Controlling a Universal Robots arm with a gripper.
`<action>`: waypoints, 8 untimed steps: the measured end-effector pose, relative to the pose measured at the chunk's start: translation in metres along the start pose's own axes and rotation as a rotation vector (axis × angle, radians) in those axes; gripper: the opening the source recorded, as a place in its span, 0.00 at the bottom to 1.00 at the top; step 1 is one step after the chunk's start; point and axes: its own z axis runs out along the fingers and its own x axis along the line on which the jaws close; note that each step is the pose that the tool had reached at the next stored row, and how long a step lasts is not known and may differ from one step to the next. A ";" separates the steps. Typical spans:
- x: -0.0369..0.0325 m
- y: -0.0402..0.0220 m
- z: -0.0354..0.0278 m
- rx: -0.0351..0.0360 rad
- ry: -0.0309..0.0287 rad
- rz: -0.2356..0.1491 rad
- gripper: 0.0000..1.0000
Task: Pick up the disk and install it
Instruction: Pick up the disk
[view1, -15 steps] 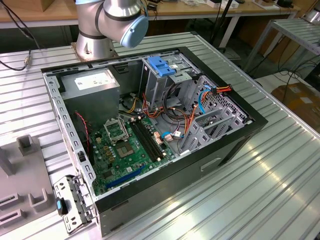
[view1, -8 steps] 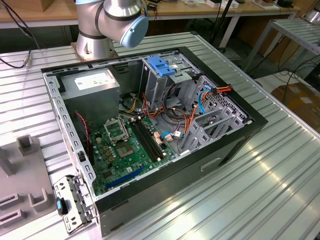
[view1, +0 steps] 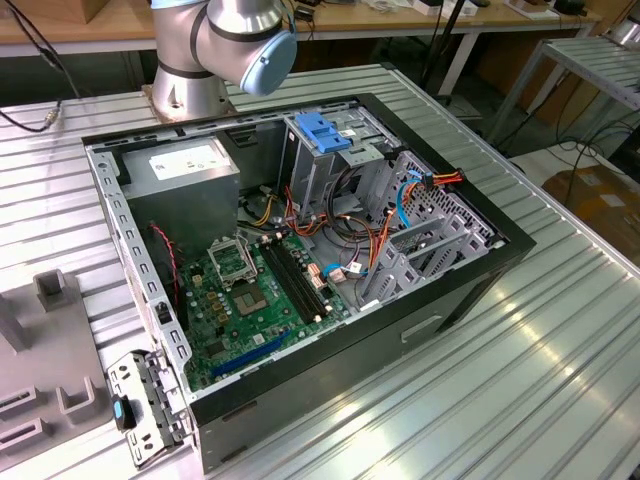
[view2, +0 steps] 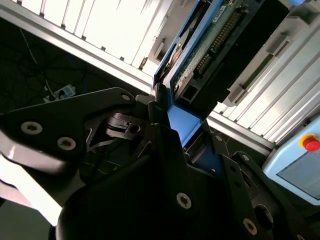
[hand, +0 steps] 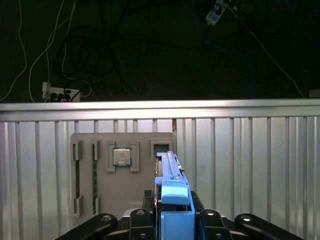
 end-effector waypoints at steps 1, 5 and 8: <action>0.0000 -0.0001 -0.0021 -0.0002 -0.0003 0.000 0.37; -0.0001 -0.0001 -0.0097 -0.0001 -0.0006 0.000 0.37; -0.0002 -0.0001 -0.0163 -0.0001 -0.0008 0.000 0.37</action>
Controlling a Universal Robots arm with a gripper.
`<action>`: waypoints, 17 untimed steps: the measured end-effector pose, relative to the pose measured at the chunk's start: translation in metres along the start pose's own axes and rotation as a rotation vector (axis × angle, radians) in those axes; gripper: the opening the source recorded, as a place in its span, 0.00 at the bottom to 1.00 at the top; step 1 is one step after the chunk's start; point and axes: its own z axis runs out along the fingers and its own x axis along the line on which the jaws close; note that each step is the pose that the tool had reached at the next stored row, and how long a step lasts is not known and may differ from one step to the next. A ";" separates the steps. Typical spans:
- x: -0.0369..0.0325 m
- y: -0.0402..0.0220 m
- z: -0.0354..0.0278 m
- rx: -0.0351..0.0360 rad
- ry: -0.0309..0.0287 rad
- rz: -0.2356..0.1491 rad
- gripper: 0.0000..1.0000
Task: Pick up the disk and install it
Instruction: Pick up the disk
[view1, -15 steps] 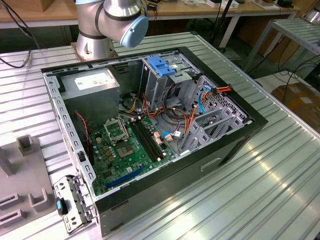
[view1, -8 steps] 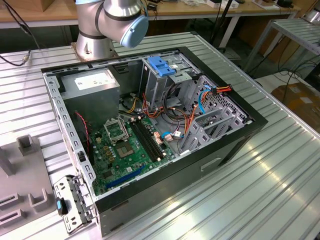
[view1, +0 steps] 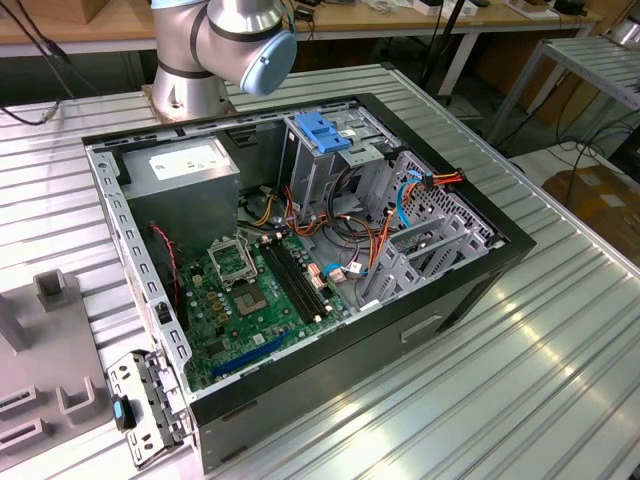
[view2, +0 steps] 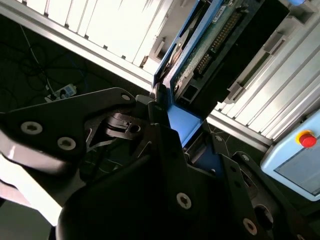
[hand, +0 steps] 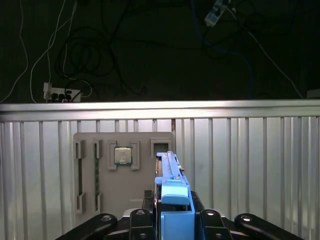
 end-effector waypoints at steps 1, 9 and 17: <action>0.0000 0.0000 -0.0017 0.0001 -0.0001 0.000 0.37; -0.0003 -0.0001 -0.0187 0.0001 -0.0042 0.000 0.37; -0.0005 -0.0002 -0.0358 -0.0003 -0.0109 0.000 0.37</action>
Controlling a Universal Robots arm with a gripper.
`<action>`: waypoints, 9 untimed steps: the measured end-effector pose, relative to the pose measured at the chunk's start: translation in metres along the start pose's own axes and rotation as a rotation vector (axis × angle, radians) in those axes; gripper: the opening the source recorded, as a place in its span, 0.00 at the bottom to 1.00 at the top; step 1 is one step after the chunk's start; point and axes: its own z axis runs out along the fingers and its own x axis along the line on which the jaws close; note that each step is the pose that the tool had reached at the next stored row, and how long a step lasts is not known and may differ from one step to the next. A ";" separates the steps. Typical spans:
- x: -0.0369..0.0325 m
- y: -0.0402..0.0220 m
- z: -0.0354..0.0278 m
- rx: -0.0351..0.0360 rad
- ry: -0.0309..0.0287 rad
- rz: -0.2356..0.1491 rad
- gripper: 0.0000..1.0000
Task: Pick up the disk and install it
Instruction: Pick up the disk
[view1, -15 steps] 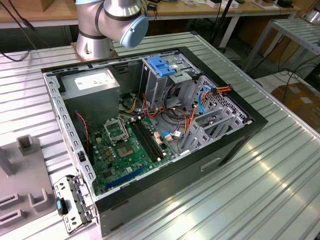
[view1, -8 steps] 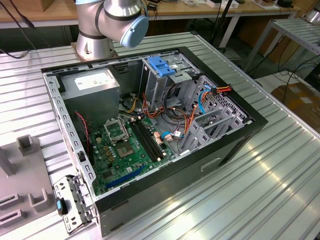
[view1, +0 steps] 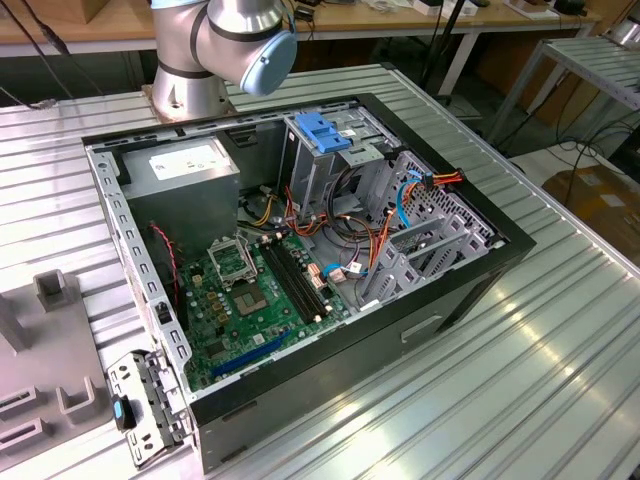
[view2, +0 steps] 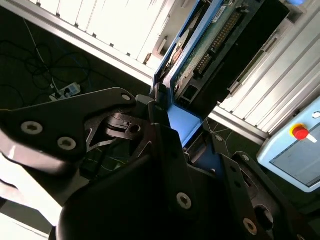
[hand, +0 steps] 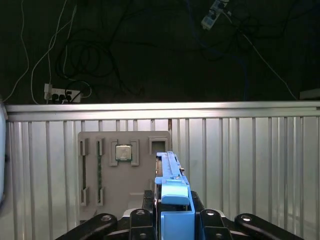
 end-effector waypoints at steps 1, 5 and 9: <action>-0.0001 0.0000 -0.0033 0.0000 -0.0006 0.000 0.37; -0.0001 -0.0001 -0.0082 0.0001 -0.0025 0.000 0.37; -0.0002 -0.0041 -0.0083 -0.0001 -0.0025 0.000 0.37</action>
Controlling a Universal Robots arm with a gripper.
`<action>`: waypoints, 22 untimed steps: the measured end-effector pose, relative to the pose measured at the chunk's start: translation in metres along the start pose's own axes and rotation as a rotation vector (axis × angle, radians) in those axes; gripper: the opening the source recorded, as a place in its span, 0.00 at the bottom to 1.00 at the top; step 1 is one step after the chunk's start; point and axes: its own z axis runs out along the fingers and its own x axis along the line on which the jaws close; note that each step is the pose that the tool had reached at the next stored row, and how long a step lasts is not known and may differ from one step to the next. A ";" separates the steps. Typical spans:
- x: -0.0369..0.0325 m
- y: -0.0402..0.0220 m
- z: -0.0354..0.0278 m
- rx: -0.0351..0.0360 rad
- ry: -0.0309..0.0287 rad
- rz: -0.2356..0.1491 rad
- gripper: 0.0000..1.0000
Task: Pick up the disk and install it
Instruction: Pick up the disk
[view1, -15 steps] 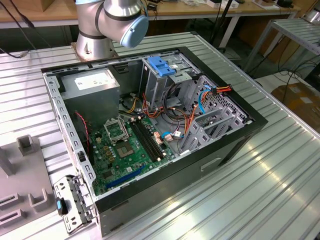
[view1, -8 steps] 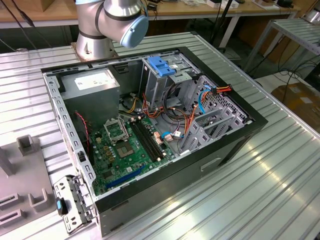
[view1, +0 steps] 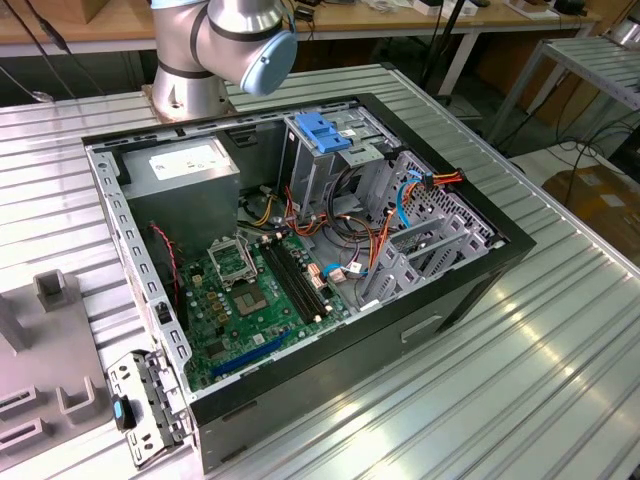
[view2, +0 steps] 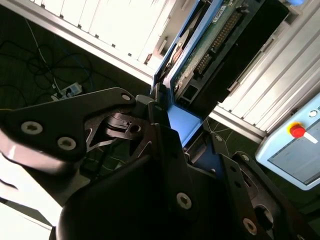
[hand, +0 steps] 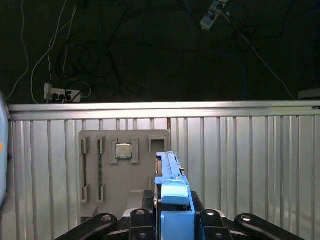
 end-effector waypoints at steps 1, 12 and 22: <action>-0.0001 -0.0053 0.0001 0.0001 0.0000 0.000 0.37; -0.0010 -0.0466 0.0009 0.0001 0.0016 0.000 0.37; -0.0018 -0.0801 0.0017 0.0001 0.0022 0.000 0.37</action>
